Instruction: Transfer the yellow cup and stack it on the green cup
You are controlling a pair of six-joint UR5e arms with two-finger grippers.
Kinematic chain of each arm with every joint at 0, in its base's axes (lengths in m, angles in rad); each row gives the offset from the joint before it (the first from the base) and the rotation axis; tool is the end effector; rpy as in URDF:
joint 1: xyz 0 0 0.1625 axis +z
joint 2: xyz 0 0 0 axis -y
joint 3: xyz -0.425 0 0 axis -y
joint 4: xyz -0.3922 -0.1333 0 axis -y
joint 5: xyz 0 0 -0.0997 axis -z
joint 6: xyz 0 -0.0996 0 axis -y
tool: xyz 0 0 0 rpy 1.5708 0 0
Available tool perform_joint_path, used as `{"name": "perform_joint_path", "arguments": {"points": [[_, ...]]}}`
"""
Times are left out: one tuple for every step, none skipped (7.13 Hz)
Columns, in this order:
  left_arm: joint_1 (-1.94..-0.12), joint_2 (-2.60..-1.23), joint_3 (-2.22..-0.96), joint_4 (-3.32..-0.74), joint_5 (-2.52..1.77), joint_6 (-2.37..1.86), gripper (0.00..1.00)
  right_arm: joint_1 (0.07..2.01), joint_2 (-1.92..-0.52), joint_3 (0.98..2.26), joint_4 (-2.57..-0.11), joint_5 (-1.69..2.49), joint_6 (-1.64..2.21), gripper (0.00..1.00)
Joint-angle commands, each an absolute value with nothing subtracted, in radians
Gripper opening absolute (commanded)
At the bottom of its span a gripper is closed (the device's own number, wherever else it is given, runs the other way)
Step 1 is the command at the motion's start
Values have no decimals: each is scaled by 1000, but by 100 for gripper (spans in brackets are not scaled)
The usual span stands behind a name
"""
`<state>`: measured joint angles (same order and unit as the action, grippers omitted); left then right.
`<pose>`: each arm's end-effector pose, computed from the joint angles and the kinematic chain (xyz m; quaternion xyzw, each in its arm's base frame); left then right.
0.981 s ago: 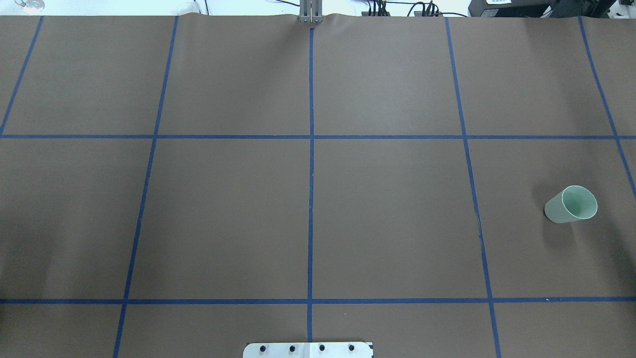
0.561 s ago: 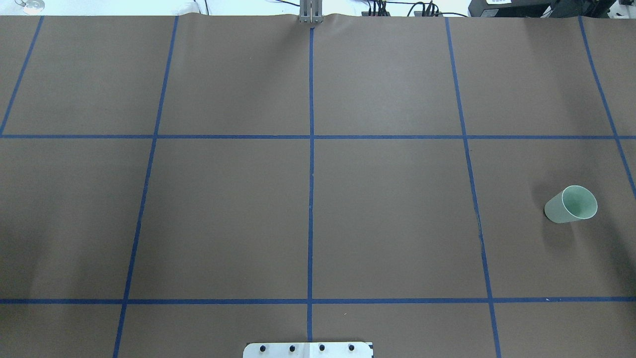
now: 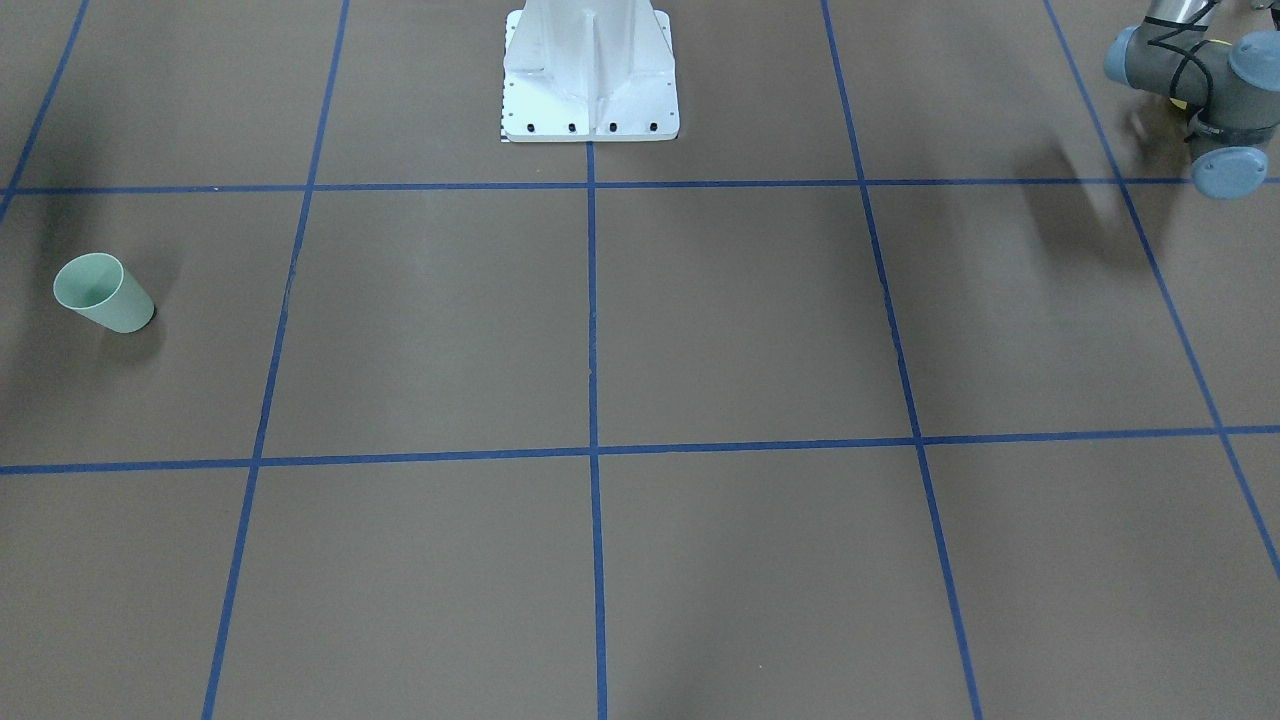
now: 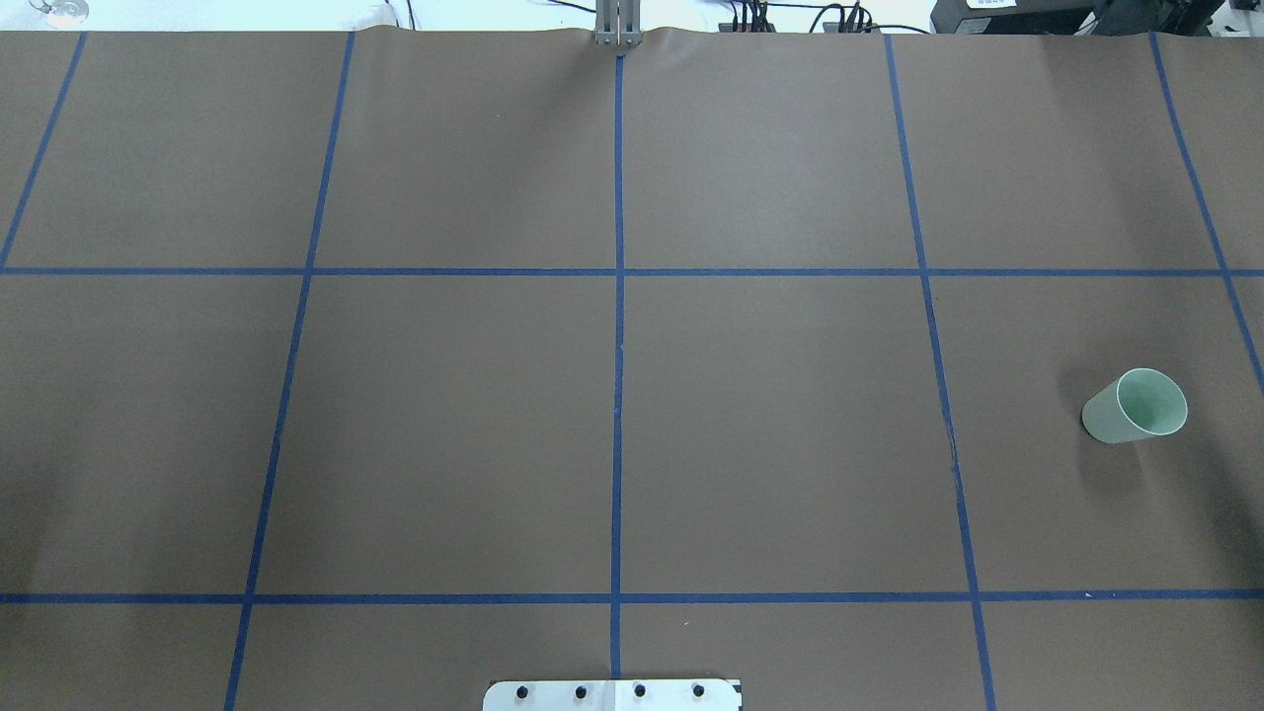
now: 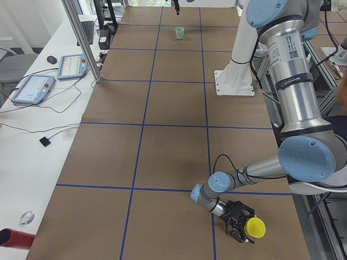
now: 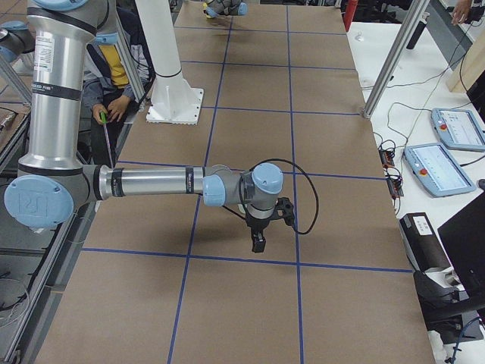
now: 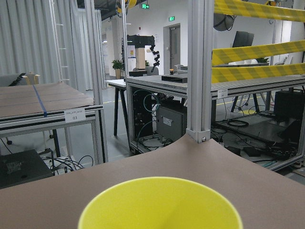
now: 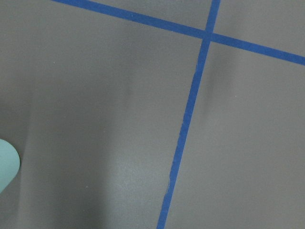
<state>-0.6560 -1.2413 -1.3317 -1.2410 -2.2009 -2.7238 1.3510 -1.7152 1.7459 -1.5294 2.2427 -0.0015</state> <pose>0.1067 -0.1763 0.9039 -0.1690 -0.4688 -0.7564 0.4236 -0.0255 -0.4410 0.6416 -0.0021 -0.3312 -0.1160 0.9364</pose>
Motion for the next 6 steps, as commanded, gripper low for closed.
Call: {"name": "perform_joint_path", "arguments": {"points": [[-655,-1243,-1331,-1259,-2200,-2720,42,1348,-1713,1747,-1529,2243,-2,100],[-653,-1243,-1333,-1259,-2200,-2712,32,1348,-1712,1746,-1529,2241,-2,100],[-653,-1241,-1339,-1255,-2200,-2692,30,1348,-1712,1746,-1529,2241,-2,100],[-653,-1235,-1342,-1249,-2198,-2662,28,1344,-1712,1744,-1529,2241,2,100],[-653,-1215,-1347,-1247,-2191,-2658,26,1341,-1710,1744,-1529,2241,6,100],[-653,-1156,-1402,-1243,-2184,-2625,25,1339,-1706,1743,-1529,2241,8,100]]}}
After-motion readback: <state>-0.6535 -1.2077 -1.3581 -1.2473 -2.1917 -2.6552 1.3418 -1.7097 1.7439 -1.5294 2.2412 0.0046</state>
